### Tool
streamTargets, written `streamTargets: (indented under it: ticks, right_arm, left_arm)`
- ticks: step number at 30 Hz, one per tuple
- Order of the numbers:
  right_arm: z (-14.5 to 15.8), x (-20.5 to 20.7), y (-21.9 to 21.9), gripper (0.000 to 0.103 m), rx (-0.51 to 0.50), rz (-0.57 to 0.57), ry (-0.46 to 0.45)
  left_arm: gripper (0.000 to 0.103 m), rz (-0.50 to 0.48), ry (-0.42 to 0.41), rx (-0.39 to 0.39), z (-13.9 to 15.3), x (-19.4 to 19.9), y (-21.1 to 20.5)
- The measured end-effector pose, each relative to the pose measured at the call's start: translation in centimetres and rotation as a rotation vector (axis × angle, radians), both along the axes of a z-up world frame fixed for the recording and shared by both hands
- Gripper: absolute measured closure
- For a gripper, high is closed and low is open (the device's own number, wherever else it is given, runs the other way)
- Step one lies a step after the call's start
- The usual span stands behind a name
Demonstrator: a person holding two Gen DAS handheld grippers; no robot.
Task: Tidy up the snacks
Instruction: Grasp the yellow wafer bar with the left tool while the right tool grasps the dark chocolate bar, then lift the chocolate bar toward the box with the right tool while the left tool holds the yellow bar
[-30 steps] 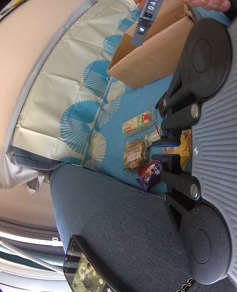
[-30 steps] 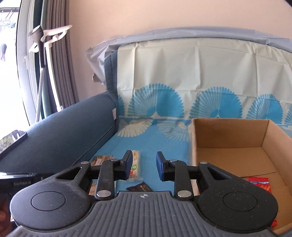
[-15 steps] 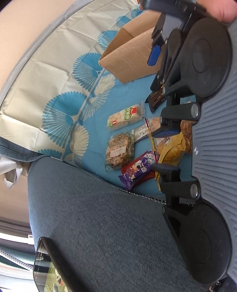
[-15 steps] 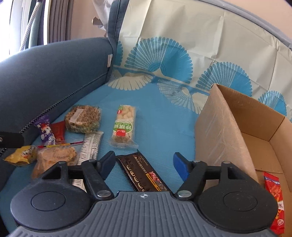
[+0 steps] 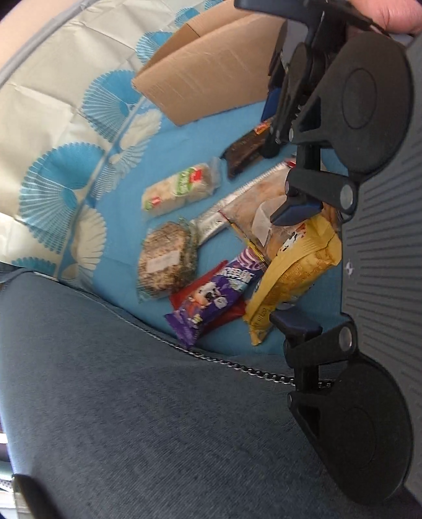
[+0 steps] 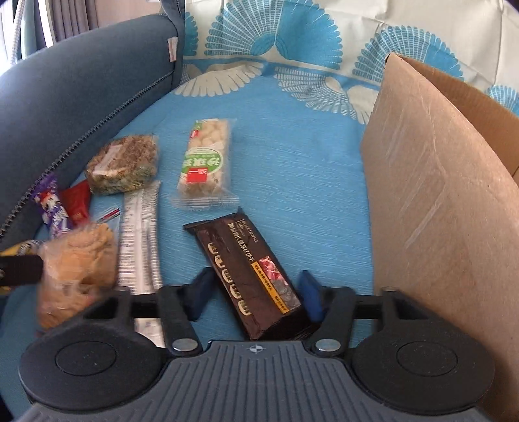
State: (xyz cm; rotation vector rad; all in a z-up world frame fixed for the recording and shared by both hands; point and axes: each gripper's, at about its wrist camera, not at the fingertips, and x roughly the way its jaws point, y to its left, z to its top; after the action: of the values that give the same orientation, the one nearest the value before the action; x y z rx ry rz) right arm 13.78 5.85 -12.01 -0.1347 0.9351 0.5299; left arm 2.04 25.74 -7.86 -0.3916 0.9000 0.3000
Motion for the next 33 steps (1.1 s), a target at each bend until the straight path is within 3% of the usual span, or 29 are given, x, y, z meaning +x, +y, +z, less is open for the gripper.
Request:
streamTargets:
  ticks: [1, 3, 5, 7, 12, 20, 24, 28, 33]
  right_arm:
    - [0.1, -0.2, 0.0, 0.060, 0.000, 0.009, -0.002]
    - [0.4, -0.8, -0.2, 0.063, 0.005, 0.027, -0.009]
    - [0.7, -1.3, -0.6, 0.063, 0.023, 0.030, 0.003]
    - [1.2, -1.8, -1.1, 0.063, 0.037, 0.026, 0.007]
    - [3.2, -3.8, -2.5, 0.063, 0.062, 0.051, 0.010]
    - [6.0, -8.7, -4.7, 0.063, 0.083, 0.136, -0.037]
    - [5.5, -10.2, -6.2, 0.063, 0.103, 0.121, 0.006]
    - [4.3, -11.4, -6.7, 0.063, 0.129, 0.103, 0.034]
    - [3.2, -11.7, -5.8, 0.062, 0.084, 0.125, 0.039]
  left_arm:
    - [0.040, -0.002, 0.013, -0.001, -0.1, 0.1, 0.0]
    - [0.041, -0.004, 0.029, 0.000, -0.3, 0.2, 0.0]
    - [0.050, -0.004, 0.041, 0.003, -0.4, 0.1, 0.0]
    - [0.071, -0.002, 0.052, 0.005, -0.5, -0.1, -0.1]
    - [0.082, -0.012, 0.034, -0.004, -0.1, -1.0, -0.2]
    - [0.082, -0.044, -0.007, -0.092, 0.7, -2.8, -0.3]
    - [0.082, -0.072, -0.005, -0.093, 1.1, -3.1, -1.0]
    - [0.082, -0.102, 0.034, -0.083, 0.9, -3.0, -1.8]
    - [0.081, -0.153, 0.105, -0.109, 0.0, -2.2, -2.5]
